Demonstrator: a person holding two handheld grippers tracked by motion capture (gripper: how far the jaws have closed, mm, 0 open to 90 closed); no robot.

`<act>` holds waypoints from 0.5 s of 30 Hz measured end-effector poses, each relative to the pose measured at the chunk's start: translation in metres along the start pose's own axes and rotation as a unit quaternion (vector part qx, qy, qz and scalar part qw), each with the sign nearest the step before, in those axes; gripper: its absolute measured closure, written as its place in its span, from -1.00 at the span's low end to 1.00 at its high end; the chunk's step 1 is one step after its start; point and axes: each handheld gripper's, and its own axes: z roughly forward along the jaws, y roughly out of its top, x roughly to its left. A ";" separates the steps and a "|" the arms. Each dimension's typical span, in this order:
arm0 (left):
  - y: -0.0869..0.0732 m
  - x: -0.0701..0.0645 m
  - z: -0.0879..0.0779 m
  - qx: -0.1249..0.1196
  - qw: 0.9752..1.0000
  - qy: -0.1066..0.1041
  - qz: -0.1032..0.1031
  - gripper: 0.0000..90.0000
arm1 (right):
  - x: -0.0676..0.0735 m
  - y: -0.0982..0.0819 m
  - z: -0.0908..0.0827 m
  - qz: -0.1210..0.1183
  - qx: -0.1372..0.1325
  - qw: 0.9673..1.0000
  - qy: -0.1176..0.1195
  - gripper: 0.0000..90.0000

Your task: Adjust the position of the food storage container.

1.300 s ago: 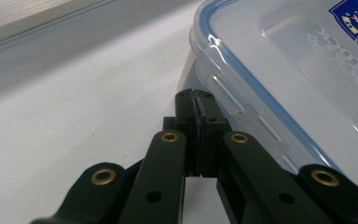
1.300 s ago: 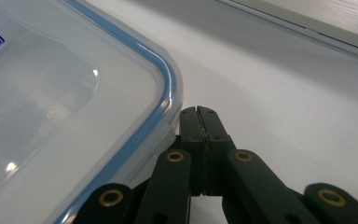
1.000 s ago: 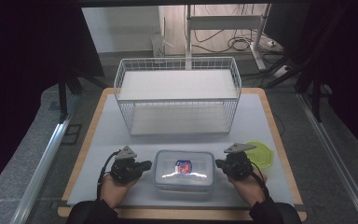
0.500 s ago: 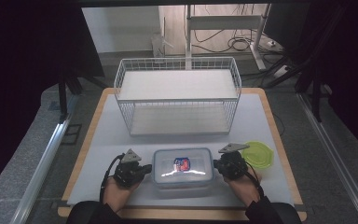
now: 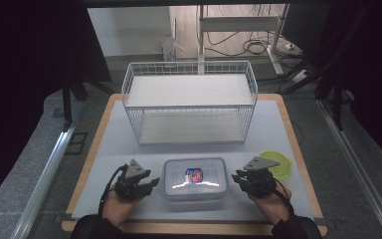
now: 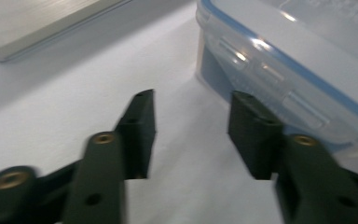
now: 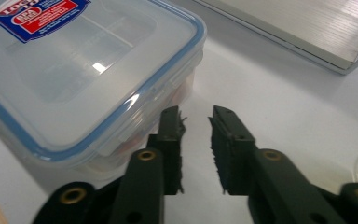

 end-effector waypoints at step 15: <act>-0.011 0.006 -0.003 -0.013 1.000 -0.001 0.001 -0.62 | -0.017 -0.018 -0.016 0.041 -0.020 0.999 -0.001 0.13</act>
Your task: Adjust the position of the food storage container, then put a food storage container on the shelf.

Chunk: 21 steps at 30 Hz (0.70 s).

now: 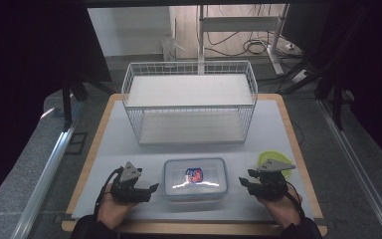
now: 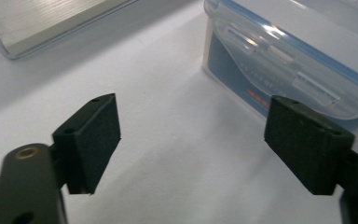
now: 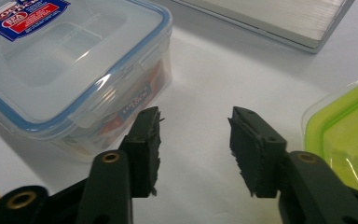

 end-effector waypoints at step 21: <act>0.007 0.010 -0.009 -0.022 0.999 -0.038 -0.032 -0.81 | 0.000 0.006 0.005 0.001 -0.016 0.999 0.042 -0.55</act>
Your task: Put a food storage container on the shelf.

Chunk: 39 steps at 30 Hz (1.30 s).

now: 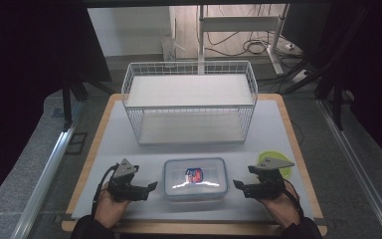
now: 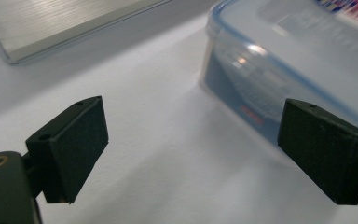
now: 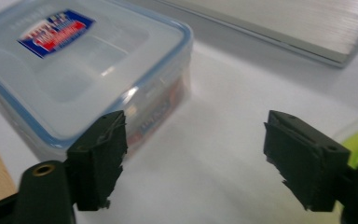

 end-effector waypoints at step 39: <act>0.018 -0.025 0.026 0.051 0.980 -0.181 -0.065 -0.59 | 0.019 0.025 0.041 0.079 0.105 0.979 0.154 -0.54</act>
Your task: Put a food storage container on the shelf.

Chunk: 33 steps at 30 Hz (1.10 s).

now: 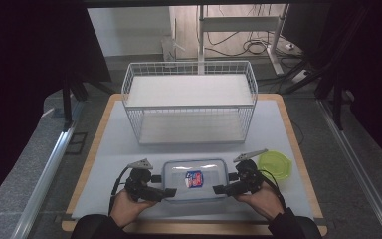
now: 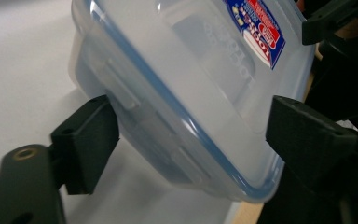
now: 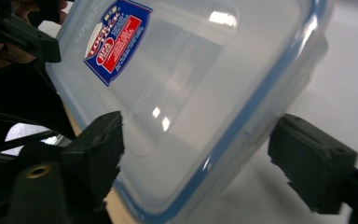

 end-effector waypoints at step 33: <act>0.008 -0.001 -0.015 -0.074 0.997 0.007 -0.028 0.06 | 0.000 -0.004 -0.035 0.053 -0.114 0.992 0.001 0.18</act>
